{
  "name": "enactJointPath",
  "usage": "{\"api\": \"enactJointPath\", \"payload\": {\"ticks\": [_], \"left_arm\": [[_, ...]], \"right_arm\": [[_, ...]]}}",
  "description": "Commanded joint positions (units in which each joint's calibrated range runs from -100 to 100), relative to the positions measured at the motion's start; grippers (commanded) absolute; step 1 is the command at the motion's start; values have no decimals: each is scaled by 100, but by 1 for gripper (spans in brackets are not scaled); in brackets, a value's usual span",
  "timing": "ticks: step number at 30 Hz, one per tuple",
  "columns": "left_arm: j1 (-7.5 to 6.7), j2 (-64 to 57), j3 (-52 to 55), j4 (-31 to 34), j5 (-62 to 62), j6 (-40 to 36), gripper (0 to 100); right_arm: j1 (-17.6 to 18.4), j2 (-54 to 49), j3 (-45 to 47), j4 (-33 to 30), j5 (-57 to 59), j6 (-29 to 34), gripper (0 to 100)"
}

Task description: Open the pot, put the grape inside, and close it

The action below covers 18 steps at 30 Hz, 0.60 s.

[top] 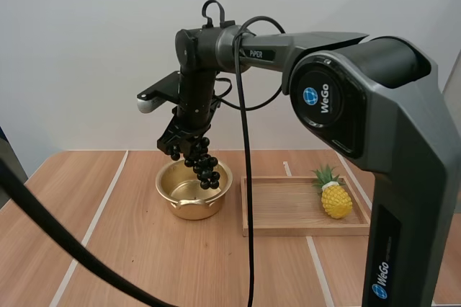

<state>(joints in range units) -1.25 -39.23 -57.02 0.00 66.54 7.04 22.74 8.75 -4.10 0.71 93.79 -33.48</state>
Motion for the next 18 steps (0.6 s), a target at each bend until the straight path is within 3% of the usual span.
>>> {"api": "enactJointPath", "payload": {"ticks": [1, 18], "left_arm": [[4, -12, -4, 66, 135, -64, 0], [4, -12, -4, 110, 152, -64, 0]], "right_arm": [[4, 117, -34, -103, -154, 70, 0], [4, 937, 517, -148, -363, 198, 0]]}}
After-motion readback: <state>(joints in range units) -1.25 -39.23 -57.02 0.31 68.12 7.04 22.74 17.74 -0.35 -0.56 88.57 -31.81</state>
